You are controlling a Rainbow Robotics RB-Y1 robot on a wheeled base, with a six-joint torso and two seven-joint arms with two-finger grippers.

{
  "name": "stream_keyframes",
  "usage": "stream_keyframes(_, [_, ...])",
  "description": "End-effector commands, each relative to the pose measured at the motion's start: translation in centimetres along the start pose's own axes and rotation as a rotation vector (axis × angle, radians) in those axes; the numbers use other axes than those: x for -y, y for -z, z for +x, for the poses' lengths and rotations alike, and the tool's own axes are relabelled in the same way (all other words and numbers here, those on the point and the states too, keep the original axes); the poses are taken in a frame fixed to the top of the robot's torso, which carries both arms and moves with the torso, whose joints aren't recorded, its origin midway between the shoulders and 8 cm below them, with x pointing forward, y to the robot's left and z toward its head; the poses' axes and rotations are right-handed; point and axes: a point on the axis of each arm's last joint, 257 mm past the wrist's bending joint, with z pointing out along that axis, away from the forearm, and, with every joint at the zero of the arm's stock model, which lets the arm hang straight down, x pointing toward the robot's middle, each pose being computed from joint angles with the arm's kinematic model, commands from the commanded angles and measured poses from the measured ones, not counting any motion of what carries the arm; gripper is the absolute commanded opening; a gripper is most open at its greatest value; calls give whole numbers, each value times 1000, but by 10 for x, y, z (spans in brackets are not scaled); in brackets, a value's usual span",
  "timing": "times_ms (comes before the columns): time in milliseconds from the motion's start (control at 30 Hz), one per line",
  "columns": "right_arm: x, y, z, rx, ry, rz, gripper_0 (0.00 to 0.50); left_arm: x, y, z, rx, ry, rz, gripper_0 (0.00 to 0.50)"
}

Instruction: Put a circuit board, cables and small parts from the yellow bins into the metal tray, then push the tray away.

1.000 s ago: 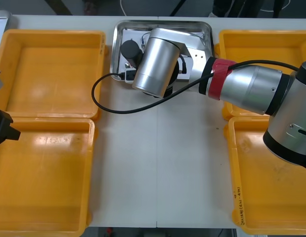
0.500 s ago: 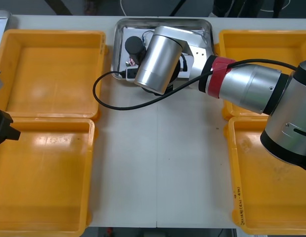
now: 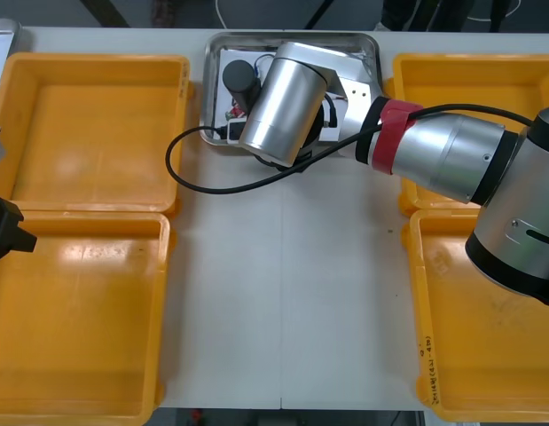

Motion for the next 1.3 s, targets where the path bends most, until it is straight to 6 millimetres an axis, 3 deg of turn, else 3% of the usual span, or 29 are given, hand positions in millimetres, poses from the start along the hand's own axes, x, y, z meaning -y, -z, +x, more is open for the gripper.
stream_keyframes(33, [20, 50, -34, 70, -29, -27, 500, -17, 12, 2, 10, -63, -61, 500])
stream_keyframes(167, [13, 66, -30, 47, -45, -70, 500, -17, 12, 2, 10, -63, -61, 500])
stream_keyframes(433, [-18, 101, -1, -16, -109, -167, 500, -17, 12, 2, 10, -63, -61, 500])
stream_keyframes(633, [-24, 127, 26, 3, -217, -181, 500, -17, 12, 2, 10, -63, -61, 500])
stream_keyframes(867, [-15, 148, 37, 140, -449, -197, 500, -17, 12, 2, 10, -63, -61, 500])
stream_keyframes(900, [-15, 152, 42, 160, -491, -203, 500, -17, 12, 2, 10, -63, -61, 500])
stream_keyframes(967, [-19, 159, 57, 193, -560, -212, 438, -17, 12, 2, 10, -63, -61, 500])
stream_keyframes(1300, [-40, 164, 141, 192, -883, -279, 439, -17, 12, 2, 10, -63, -61, 500])
